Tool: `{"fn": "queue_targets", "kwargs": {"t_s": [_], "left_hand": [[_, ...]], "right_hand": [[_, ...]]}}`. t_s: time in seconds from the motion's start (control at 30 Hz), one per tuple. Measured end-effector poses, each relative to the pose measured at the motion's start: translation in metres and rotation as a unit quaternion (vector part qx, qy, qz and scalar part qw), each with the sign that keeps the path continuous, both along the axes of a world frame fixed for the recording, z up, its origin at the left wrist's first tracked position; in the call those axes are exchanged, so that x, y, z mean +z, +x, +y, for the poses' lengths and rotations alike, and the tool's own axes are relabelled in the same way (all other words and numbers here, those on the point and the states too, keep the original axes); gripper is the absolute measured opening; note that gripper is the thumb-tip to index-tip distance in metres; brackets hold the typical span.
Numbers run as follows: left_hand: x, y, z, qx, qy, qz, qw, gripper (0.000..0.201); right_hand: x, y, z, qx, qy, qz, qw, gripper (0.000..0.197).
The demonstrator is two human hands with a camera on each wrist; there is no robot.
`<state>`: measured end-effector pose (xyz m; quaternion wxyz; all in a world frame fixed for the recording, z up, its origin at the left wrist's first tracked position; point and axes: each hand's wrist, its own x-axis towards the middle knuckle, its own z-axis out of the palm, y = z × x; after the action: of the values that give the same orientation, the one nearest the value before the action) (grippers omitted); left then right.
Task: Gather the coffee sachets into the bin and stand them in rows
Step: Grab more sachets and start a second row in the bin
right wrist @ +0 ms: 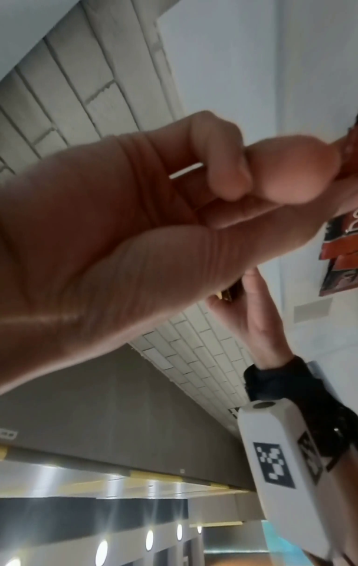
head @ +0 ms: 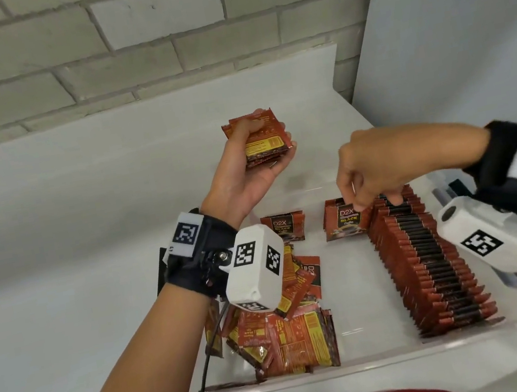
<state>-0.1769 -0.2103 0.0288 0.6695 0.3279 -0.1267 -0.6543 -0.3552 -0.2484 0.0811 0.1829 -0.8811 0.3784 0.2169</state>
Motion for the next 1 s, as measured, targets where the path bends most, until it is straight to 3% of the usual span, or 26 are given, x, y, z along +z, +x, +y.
{"fn": "queue_targets", "kwargs": {"t_s": [0.37, 0.7, 0.87, 1.0], "left_hand": [[-0.003, -0.002, 0.000, -0.010, 0.003, -0.016, 1.000, 0.019], [-0.003, -0.003, 0.001, -0.025, -0.006, -0.073, 0.997, 0.043], [-0.005, -0.003, 0.000, -0.030, 0.003, -0.091, 0.995, 0.041], [-0.005, -0.003, 0.000, -0.041, 0.001, -0.093, 0.995, 0.028]], "right_hand": [[-0.023, -0.002, -0.004, -0.006, -0.004, 0.003, 1.000, 0.006], [-0.023, -0.001, -0.002, 0.019, -0.045, 0.005, 0.999, 0.005], [-0.021, -0.004, -0.004, 0.018, -0.032, -0.003, 0.999, 0.004], [-0.011, -0.010, -0.011, -0.014, 0.015, -0.033, 0.999, 0.003]]}}
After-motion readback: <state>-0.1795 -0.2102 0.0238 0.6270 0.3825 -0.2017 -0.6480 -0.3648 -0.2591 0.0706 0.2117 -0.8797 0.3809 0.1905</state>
